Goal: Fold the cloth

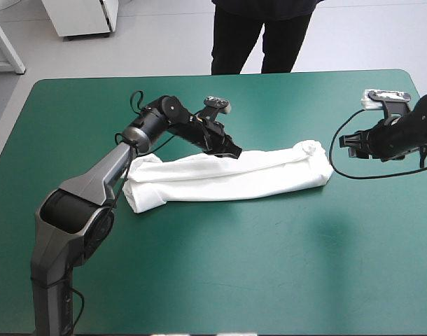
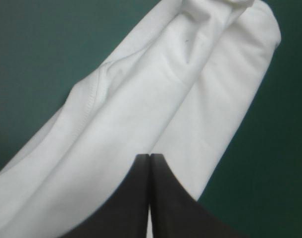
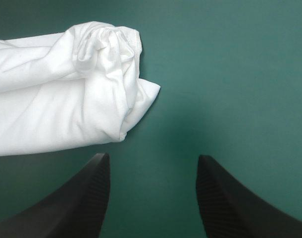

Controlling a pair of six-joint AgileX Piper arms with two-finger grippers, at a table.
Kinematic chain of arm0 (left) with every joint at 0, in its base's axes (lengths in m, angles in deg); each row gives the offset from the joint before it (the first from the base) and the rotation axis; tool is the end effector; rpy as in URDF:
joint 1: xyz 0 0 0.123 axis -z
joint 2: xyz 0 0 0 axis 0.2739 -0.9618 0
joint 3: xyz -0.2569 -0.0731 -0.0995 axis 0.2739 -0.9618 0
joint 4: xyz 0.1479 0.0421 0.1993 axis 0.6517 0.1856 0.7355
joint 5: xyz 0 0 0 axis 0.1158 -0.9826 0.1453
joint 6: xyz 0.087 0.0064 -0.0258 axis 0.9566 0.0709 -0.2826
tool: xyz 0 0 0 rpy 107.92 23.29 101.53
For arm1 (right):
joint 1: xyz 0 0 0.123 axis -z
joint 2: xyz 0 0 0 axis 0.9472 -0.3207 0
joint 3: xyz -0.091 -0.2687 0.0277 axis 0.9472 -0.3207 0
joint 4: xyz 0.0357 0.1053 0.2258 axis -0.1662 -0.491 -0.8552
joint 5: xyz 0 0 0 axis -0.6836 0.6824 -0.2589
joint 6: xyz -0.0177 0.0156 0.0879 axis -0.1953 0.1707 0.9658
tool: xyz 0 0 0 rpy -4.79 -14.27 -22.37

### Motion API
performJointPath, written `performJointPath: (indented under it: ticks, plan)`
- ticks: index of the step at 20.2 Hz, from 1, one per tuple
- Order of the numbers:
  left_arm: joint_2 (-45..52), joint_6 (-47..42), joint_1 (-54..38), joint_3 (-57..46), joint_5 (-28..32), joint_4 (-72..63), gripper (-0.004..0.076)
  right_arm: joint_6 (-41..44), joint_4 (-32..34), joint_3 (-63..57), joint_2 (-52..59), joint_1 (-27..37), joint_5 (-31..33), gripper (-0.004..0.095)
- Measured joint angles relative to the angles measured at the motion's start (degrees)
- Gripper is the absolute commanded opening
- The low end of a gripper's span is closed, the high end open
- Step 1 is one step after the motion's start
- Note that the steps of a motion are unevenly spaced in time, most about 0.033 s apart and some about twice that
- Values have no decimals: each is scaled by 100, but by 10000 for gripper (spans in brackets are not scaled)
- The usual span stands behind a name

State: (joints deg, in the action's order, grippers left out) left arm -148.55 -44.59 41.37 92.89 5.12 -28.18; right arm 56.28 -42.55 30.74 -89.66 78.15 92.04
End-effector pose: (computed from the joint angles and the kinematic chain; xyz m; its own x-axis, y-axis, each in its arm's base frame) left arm 0.3972 -0.2457 0.2671 -0.7148 0.4412 -0.5426 0.6877 0.5843 -0.4309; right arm 0.3172 -0.0203 0.3487 -0.8821 0.0002 -0.4711 -0.0658 0.9901 0.1236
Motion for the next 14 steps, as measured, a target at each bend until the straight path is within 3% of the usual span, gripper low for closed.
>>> performJointPath:
  ticks: [4, 9, 14]
  plan:
    - [-351, -238, 86, 11, -42, 315, -22, -25, -73, 1, -190, 0, -125, 510]
    - [-657, -428, 86, 17, -107, 510, -22, -655, -913, 6, -702, 0, -153, 527]
    - [-673, -452, 86, 35, -124, 510, -22, -780, -1217, 6, -1230, 0, -84, 530]
